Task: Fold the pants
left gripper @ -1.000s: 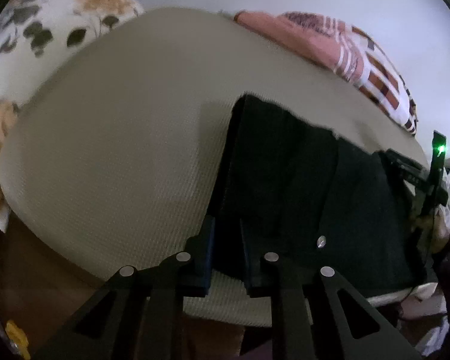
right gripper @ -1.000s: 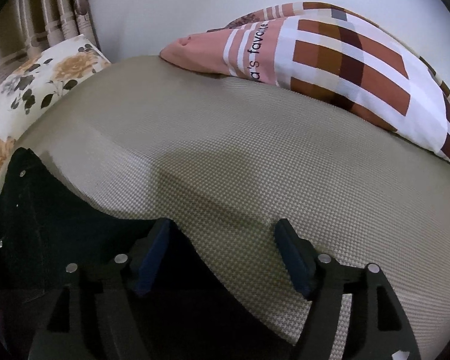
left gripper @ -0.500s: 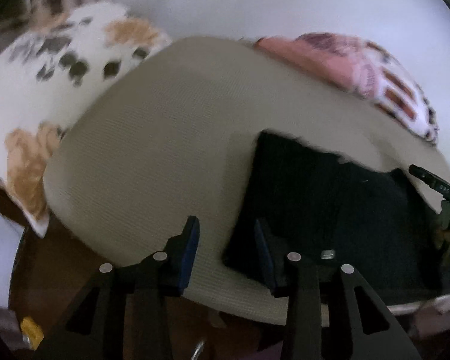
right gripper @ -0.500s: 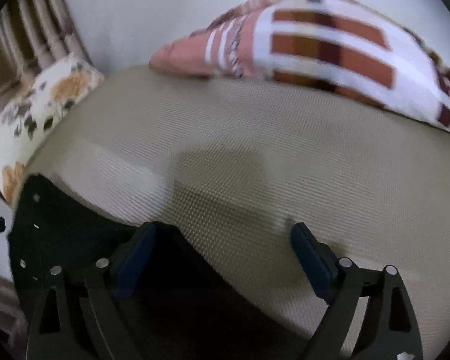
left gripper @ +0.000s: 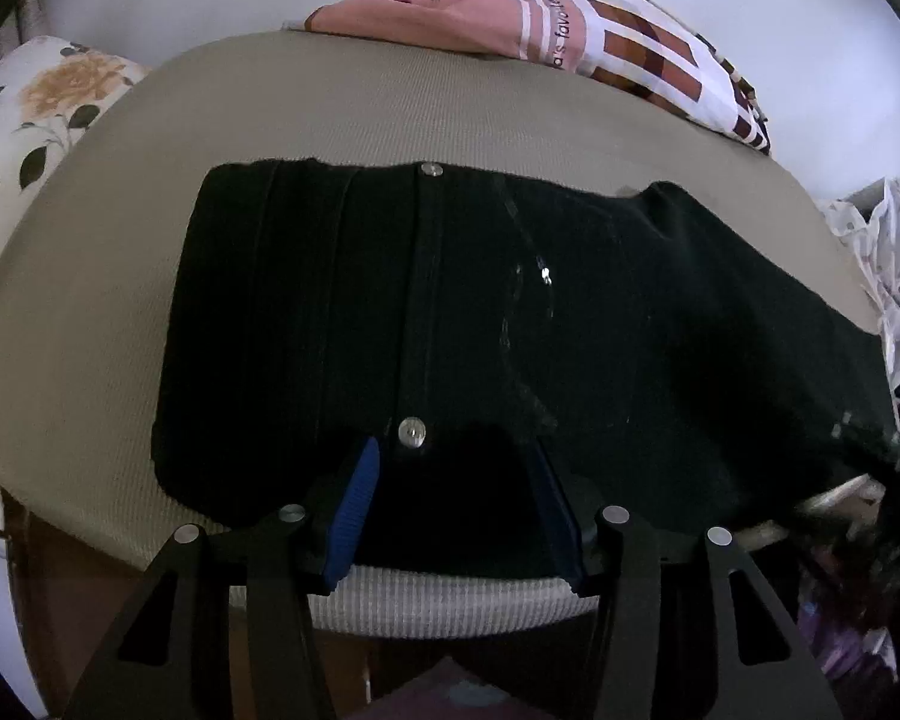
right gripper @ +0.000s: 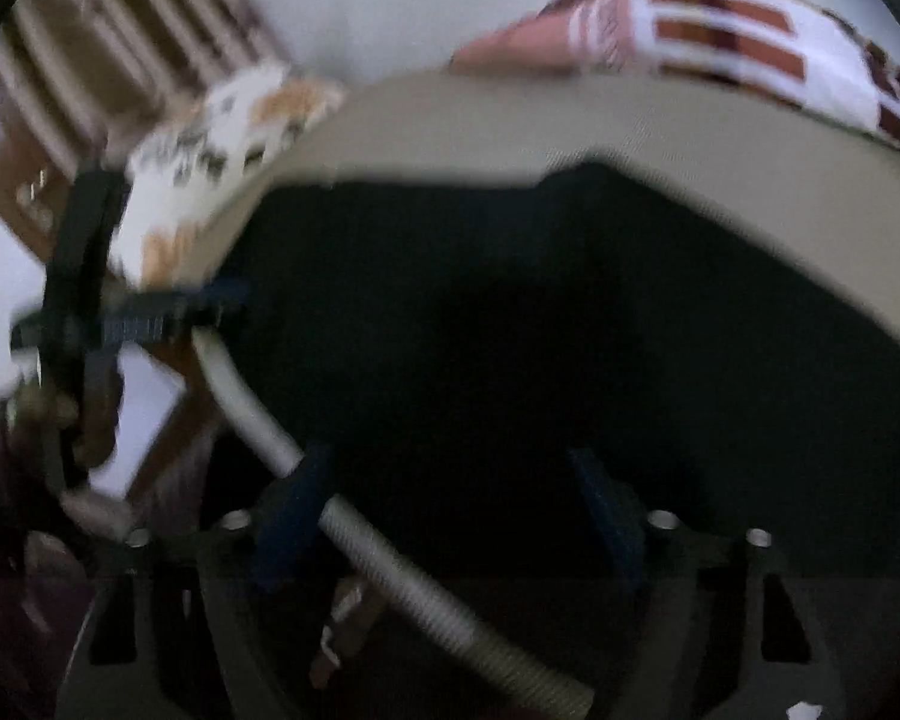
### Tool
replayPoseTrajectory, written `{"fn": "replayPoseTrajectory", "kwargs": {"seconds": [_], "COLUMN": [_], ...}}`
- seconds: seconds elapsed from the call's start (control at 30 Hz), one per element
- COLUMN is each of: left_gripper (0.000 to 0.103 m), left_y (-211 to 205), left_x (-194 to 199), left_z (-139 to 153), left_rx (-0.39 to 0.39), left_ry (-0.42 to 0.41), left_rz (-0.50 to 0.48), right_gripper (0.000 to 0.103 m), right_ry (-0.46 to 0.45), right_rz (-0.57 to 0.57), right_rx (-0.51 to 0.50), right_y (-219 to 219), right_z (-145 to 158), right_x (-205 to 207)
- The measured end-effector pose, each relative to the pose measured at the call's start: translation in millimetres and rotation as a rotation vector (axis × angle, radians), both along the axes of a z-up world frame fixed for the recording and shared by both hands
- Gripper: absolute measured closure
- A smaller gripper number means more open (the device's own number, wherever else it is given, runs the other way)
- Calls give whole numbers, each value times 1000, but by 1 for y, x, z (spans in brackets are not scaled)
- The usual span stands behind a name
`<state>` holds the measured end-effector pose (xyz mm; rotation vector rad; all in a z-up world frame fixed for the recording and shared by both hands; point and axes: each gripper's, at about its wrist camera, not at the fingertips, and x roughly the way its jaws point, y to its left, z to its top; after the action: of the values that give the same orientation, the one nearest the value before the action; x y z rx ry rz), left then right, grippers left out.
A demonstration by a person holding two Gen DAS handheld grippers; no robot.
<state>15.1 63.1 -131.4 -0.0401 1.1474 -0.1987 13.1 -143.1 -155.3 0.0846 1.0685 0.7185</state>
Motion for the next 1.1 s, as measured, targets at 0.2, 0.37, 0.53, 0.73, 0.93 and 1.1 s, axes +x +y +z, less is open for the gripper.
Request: {"fn": "replayPoseTrajectory", "kwargs": {"seconds": [0.2, 0.37, 0.53, 0.73, 0.93, 1.1], "left_gripper": [50, 46, 44, 43, 41, 38], "left_y": [-1, 5, 9, 8, 1, -2], "left_x": [-4, -5, -5, -5, -6, -8], "left_z": [-3, -2, -2, -2, -2, -3], "left_rx": [4, -52, -89, -92, -61, -40], "left_ry": [5, 3, -9, -12, -23, -36], "left_rz": [-11, 7, 20, 19, 6, -12], "right_gripper": [38, 36, 35, 36, 36, 36], "right_ry": [33, 26, 26, 34, 33, 64], "right_rz": [21, -510, -1234, -1533, -1418, -1355], "right_rx": [191, 437, 766, 923, 977, 941], "right_y": [-28, -178, -366, -440, -422, -416], "right_z": [19, 14, -44, -100, -106, -104], "right_x": [-19, -46, -145, -231, -213, -185]}}
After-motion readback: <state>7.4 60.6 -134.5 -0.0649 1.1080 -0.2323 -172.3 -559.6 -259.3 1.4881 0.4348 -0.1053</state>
